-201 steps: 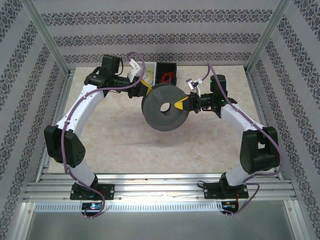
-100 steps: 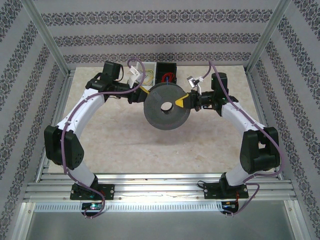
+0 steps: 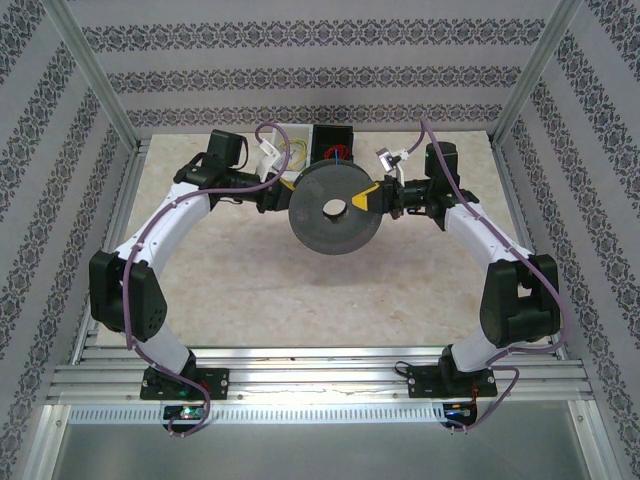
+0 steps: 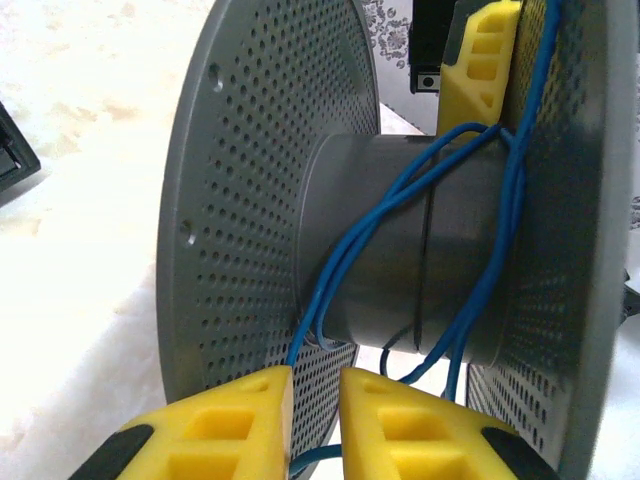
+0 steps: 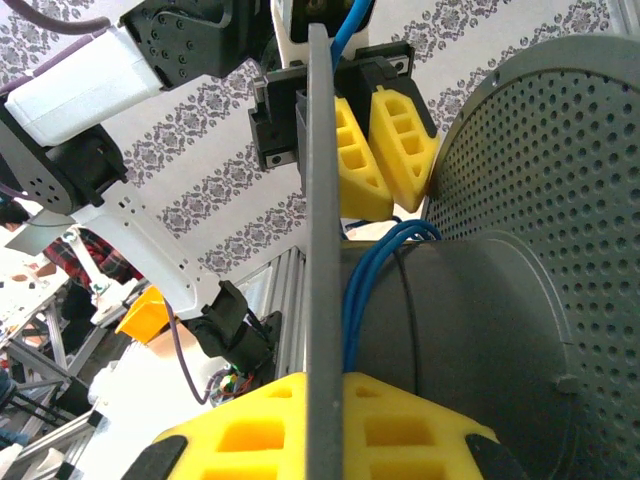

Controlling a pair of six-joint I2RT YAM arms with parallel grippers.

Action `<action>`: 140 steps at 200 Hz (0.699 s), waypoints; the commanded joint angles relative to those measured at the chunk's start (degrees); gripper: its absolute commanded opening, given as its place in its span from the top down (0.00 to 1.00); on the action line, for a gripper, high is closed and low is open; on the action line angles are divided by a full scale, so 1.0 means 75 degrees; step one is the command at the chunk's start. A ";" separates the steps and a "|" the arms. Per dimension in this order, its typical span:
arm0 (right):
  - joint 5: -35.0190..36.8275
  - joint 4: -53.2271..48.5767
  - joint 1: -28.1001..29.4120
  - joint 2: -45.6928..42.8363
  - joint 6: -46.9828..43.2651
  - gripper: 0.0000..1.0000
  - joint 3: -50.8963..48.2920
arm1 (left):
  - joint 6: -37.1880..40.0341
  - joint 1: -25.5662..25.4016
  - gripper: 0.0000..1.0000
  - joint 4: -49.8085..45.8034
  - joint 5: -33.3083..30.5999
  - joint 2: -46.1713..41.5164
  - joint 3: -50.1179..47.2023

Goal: Wrap the cables

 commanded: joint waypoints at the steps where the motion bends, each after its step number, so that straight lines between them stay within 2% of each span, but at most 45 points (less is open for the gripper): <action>1: -0.0238 0.0846 -0.0082 -0.0350 0.0013 1.00 0.0470 | -0.0154 -0.0139 0.79 0.0087 0.0221 -0.0189 -0.0251; 48: -0.0163 0.1065 -0.0087 -0.0421 0.0185 1.00 0.0504 | -0.0221 -0.0198 0.78 0.0101 0.0192 -0.0145 -0.0467; 81: -0.0140 0.1163 -0.0134 -0.0452 0.0269 1.00 0.0549 | -0.0153 -0.0215 0.74 -0.0082 -0.0179 -0.0157 -0.0667; 111: -0.0067 0.1273 -0.0140 -0.0375 0.0393 1.00 0.0580 | -0.0093 -0.0226 0.63 -0.0240 -0.0664 -0.0271 -0.0809; 140: 0.0040 0.1331 -0.0123 -0.0258 0.0535 1.00 0.0573 | -0.0074 -0.0226 0.46 -0.0263 -0.1145 -0.0437 -0.0860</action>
